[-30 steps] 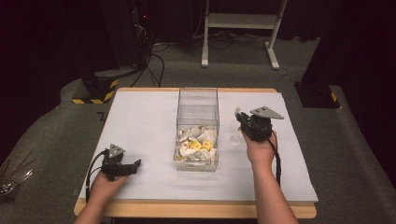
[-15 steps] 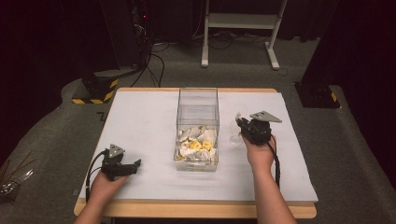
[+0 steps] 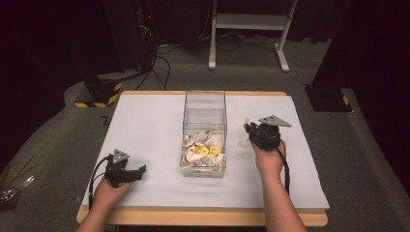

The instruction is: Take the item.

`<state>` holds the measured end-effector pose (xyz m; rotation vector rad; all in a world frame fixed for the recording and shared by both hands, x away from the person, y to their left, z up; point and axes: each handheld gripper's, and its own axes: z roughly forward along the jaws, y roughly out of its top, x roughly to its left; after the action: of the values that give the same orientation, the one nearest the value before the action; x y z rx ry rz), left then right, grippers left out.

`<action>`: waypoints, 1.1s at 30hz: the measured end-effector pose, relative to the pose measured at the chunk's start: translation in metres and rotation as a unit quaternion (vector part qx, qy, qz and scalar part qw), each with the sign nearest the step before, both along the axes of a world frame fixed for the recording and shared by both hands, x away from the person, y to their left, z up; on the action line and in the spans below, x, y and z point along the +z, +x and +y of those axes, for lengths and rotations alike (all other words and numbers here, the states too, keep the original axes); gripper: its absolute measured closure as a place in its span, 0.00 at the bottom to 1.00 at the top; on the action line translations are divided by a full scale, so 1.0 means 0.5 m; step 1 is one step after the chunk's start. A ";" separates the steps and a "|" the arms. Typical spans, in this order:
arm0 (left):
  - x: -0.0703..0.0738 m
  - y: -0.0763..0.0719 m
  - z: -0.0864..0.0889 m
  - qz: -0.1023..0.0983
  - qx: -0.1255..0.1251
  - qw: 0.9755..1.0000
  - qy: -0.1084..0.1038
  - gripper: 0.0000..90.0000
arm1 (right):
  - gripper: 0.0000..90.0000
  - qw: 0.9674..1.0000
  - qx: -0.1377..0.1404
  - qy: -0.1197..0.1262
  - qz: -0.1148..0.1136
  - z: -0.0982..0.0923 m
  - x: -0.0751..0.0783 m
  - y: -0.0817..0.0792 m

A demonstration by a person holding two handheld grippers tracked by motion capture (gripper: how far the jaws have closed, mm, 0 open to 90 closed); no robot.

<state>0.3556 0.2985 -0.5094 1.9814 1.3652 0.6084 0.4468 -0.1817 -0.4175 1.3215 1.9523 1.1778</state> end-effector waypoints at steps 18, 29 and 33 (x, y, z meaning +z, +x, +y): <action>0.000 0.000 0.000 0.000 0.000 1.000 0.000 0.16 | 0.31 1.000 -0.004 -0.008 0.007 0.014 0.006 -0.012; 0.000 0.000 0.000 0.000 0.000 1.000 0.000 0.16 | 0.15 1.000 -0.016 -0.023 0.011 0.017 -0.001 -0.035; 0.000 0.000 0.000 -0.001 0.000 1.000 0.002 0.16 | 0.14 1.000 -0.015 -0.025 0.008 0.015 -0.004 -0.045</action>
<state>0.3556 0.2987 -0.5092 1.9846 1.3636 0.6126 0.4245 -0.1741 -0.4197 1.3320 1.9538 1.1003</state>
